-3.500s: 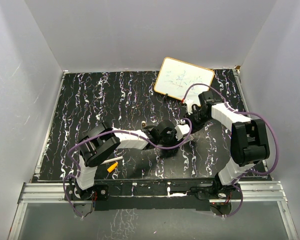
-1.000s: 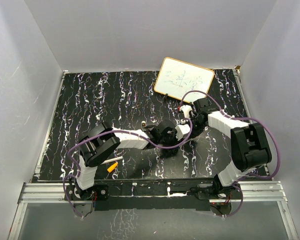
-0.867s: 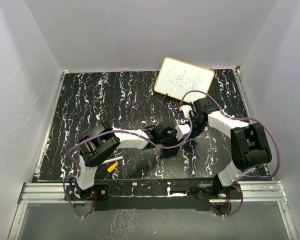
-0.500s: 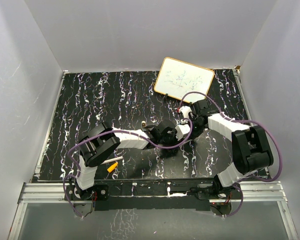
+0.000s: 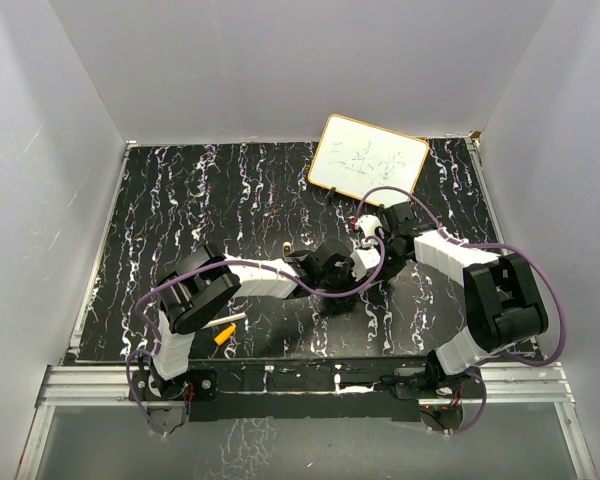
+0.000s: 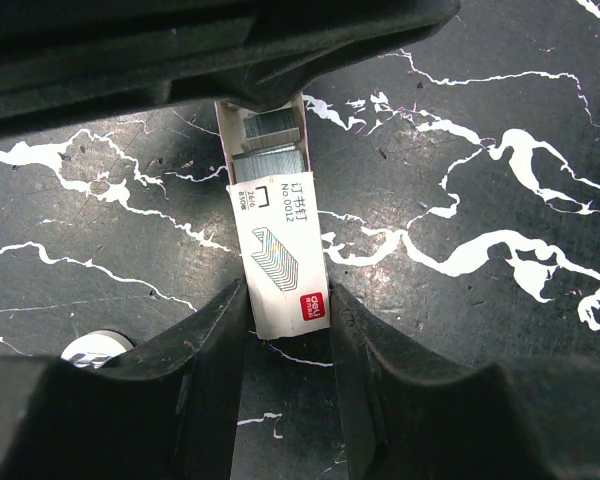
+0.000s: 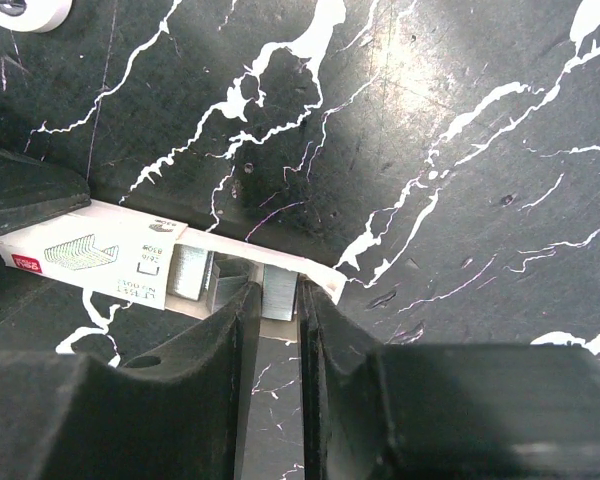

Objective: Load the staples into the stapler

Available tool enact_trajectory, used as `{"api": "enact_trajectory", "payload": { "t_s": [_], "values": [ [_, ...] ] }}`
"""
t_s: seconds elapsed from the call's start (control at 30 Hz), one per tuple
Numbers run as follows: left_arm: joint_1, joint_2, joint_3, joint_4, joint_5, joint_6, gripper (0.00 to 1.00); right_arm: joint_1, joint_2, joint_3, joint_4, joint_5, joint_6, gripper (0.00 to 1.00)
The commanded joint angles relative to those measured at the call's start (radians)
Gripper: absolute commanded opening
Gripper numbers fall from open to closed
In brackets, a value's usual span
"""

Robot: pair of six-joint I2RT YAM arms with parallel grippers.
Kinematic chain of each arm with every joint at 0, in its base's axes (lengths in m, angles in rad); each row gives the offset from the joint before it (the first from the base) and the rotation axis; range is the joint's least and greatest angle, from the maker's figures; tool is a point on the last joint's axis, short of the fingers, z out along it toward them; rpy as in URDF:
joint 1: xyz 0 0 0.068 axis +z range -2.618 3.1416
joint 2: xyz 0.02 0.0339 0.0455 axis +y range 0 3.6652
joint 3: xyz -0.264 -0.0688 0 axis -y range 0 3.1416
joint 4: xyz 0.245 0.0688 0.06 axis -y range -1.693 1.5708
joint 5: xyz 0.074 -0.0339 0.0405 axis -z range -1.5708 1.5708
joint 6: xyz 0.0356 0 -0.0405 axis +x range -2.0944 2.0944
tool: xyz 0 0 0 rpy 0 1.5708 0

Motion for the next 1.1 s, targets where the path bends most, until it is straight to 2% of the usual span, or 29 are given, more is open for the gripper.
{"api": "enact_trajectory", "payload": {
  "t_s": [0.0, 0.3, 0.5, 0.83, 1.07],
  "values": [
    [-0.003, 0.006, 0.003, -0.089, -0.001, 0.002, 0.35, 0.003, -0.002, 0.031, 0.008, 0.001, -0.016, 0.23],
    [-0.003, 0.003, 0.002, -0.088, -0.003, 0.004, 0.35, 0.013, 0.000, -0.014, 0.050, -0.018, 0.004, 0.29],
    [-0.003, 0.002, 0.000, -0.088, -0.003, 0.004, 0.35, 0.015, -0.006, -0.040, 0.087, 0.011, 0.010, 0.29],
    [-0.003, 0.002, 0.003, -0.091, -0.002, 0.001, 0.35, 0.013, -0.053, -0.020, 0.096, 0.022, 0.007, 0.16],
    [-0.002, 0.002, 0.005, -0.091, -0.008, 0.001, 0.35, 0.004, -0.086, 0.035, 0.063, -0.037, 0.008, 0.13]
  ]
}}
